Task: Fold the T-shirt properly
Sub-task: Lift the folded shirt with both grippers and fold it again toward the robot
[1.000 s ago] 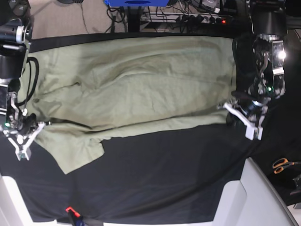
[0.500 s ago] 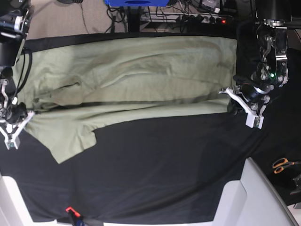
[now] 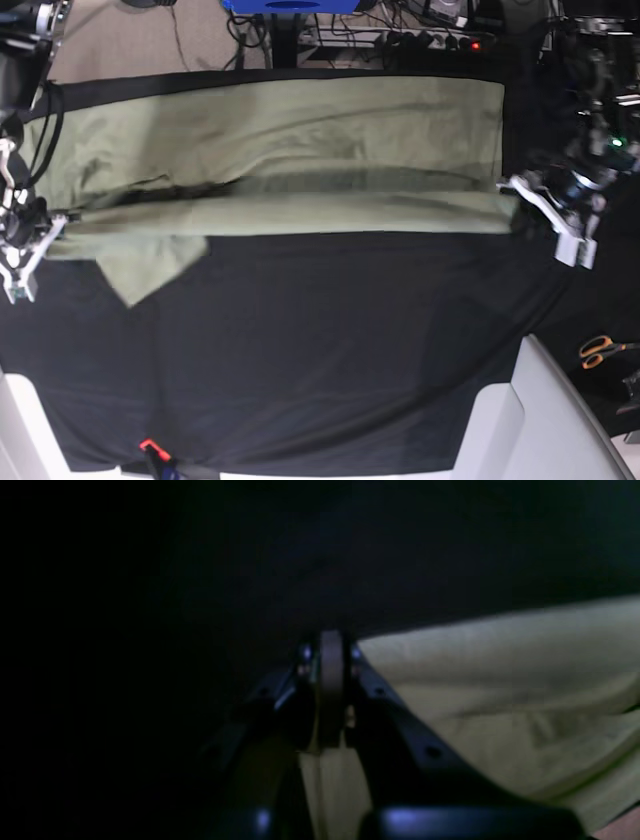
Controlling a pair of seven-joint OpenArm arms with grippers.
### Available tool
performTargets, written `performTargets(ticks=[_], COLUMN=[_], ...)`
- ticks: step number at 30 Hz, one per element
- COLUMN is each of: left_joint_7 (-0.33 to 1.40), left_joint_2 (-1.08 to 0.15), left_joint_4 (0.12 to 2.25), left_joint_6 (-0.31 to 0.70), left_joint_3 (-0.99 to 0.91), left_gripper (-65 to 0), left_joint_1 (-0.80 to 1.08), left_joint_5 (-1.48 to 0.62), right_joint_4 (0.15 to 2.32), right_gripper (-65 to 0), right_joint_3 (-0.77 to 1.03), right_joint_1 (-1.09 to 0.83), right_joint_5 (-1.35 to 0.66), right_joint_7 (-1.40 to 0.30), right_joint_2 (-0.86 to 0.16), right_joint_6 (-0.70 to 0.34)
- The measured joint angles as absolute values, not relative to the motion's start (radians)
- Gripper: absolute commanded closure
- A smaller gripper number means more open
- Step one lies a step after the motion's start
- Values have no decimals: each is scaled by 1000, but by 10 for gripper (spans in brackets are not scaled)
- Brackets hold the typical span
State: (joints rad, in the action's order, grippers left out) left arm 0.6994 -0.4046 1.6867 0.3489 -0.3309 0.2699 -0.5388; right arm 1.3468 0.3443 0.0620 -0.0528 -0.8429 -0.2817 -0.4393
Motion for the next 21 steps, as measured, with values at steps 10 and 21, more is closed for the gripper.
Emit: performTargets(ticks=[10,21], left_joint_7=[702,700], left_joint_2=[-365,-340], left_joint_4=[1685,1627], left_joint_6=[352,353], left_joint_3=[-257,-247], left_gripper=[0,0], left_joint_1=[345,402], left_joint_5=[-432,-357], right_joint_4=[1348,1347], right_gripper=[0,-48], right_joint_3=[382,409], right_joint_1=[-10,-37], right_joint_5=[-45,-44], right_joint_7=[-852,-857], right_joint_2=[-231,-229], right_joint_6=[-438,-435])
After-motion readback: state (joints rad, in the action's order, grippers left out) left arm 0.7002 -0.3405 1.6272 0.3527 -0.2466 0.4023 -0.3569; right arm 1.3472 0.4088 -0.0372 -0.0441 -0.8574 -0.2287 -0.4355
